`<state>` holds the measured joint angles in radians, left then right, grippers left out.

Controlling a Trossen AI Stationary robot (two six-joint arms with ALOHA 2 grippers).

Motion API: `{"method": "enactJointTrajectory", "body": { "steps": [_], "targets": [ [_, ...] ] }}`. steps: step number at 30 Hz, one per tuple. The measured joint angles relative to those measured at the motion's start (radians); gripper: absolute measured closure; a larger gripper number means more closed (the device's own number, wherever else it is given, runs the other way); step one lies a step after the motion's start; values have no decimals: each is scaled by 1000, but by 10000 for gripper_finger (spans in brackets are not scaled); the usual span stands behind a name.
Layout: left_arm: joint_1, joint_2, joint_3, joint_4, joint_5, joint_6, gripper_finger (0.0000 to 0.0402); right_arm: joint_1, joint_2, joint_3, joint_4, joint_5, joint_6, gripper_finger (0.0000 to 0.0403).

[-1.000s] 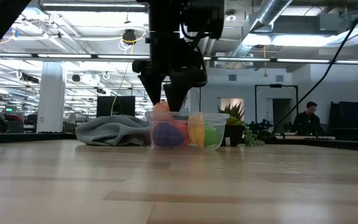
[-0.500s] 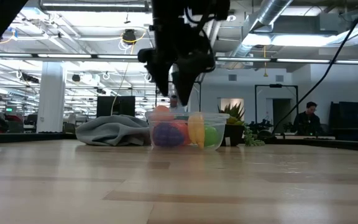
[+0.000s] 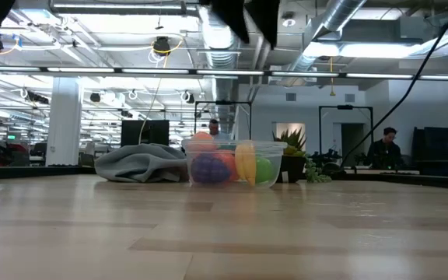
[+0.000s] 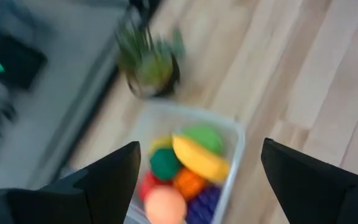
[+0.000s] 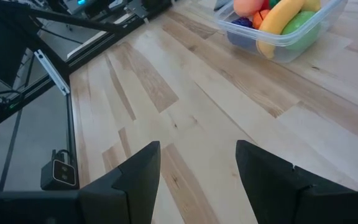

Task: Pick and placing Produce into tupperware
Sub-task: Return to Home Position

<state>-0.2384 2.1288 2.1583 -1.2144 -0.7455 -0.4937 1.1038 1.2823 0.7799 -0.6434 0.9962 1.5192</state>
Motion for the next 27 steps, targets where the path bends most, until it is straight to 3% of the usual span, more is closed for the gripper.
{"method": "enactJointTrajectory", "body": {
  "steps": [8,12,15,17,20,23,27],
  "targets": [
    [-133,0,188,-33,-311,136,79,0,0,0,-29,-1,-29,168],
    [-185,-47,178,-34,-388,138,79,-1,0,0,-44,-1,-32,168],
    [-199,-103,179,-69,-376,138,79,-20,-1,0,-12,0,-27,168],
    [-198,-146,179,-133,-315,140,79,-35,-1,0,16,0,-32,168],
    [-195,-215,178,-229,-185,-39,78,-55,-1,1,72,0,-107,168],
    [-211,-278,179,-241,-139,-141,78,-76,-1,25,139,0,-259,168],
    [-280,-310,179,-89,-134,60,78,-107,-1,90,252,3,-597,168]
  ]
}}
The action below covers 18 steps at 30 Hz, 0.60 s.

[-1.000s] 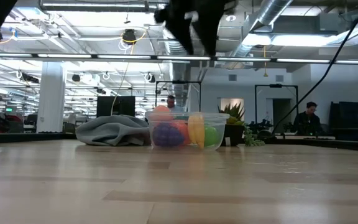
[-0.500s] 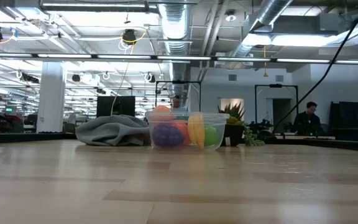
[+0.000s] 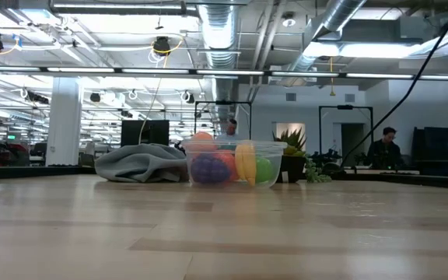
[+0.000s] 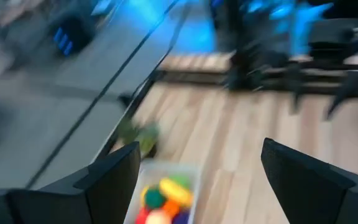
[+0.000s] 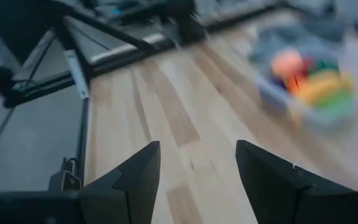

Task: Pick and placing Produce into tupperware
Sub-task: Return to Home Position

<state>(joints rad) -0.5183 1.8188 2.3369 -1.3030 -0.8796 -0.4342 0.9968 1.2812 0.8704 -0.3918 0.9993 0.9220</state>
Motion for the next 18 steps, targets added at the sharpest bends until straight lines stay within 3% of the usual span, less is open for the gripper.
{"method": "enactJointTrajectory", "body": {
  "steps": [5,12,15,18],
  "targets": [
    [-38,-49,0,169,6,255,78,-43,0,109,95,-1,-466,168],
    [-37,-176,-1,77,101,264,78,-129,-61,246,87,11,-839,168],
    [-54,-237,0,101,199,335,78,-167,-141,262,87,-76,-916,168],
    [-71,-296,0,136,273,431,78,-211,-235,267,95,-235,-960,168]
  ]
}}
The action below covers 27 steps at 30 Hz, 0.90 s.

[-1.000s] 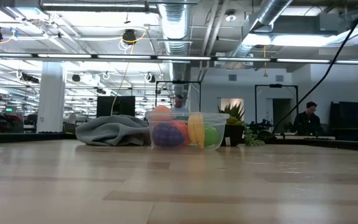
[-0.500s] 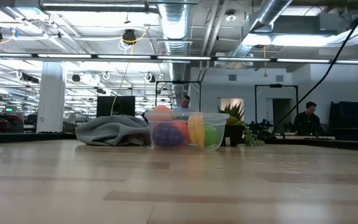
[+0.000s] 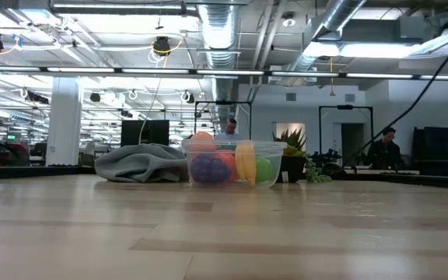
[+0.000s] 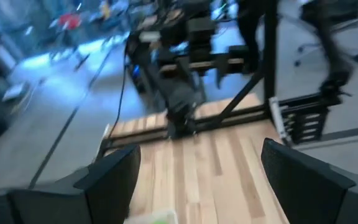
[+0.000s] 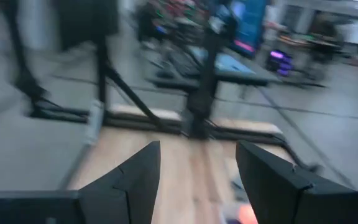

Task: Pick and placing Produce into tupperware
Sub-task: Return to Home Position

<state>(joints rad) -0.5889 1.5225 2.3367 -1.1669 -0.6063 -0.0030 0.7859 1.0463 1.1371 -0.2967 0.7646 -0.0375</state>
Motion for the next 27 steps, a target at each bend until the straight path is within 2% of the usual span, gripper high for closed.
{"method": "enactJointTrajectory", "body": {
  "steps": [3,7,15,17,21,27],
  "targets": [
    [-20,-60,0,12,36,84,78,-54,-80,1,1,-162,-37,168],
    [-35,-135,0,7,100,167,78,-139,-150,1,1,-299,-86,168],
    [-37,-328,-34,27,324,354,78,-358,-215,1,6,-573,-94,168],
    [-37,-385,-82,58,370,390,78,-413,-217,0,24,-643,-94,168],
    [-37,-515,-236,112,370,369,78,-526,-213,0,83,-803,-94,168],
    [-37,-755,-570,311,384,327,78,-702,-189,0,184,-1062,-53,168]
  ]
}}
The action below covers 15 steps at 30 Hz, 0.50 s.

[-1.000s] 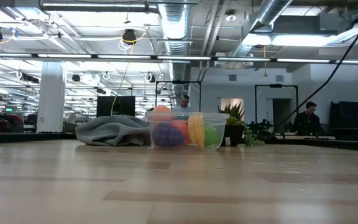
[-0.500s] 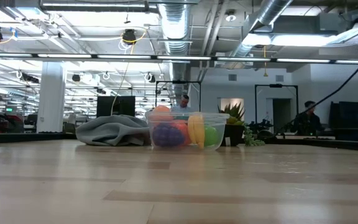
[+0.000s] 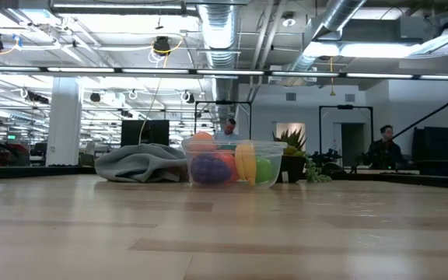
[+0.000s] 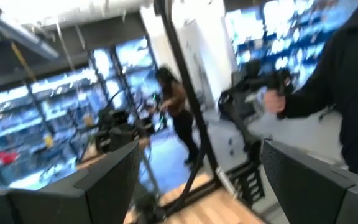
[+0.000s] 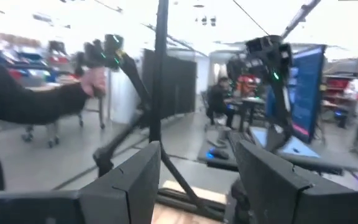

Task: Pick and placing Produce into tupperware
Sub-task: Return to Home Position

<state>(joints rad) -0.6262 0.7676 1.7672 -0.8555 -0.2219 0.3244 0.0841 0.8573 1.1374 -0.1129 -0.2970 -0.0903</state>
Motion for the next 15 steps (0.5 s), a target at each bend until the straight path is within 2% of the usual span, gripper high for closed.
{"method": "enactJointTrajectory", "body": {
  "steps": [3,6,8,9,13,15],
  "targets": [
    [0,-137,-193,143,23,-22,78,-87,20,-2,30,-121,57,168],
    [0,-238,-381,273,-92,-71,78,-168,61,-1,67,-237,127,168],
    [-4,-283,-493,333,-124,-81,78,-212,108,-1,120,-317,159,168],
    [-7,-302,-544,367,-107,-80,78,-229,130,-1,150,-363,172,168],
    [-11,-400,-710,514,98,-23,78,-285,219,-2,343,-515,227,168],
    [-11,-446,-777,577,104,-22,78,-310,249,-1,413,-547,247,168]
  ]
}}
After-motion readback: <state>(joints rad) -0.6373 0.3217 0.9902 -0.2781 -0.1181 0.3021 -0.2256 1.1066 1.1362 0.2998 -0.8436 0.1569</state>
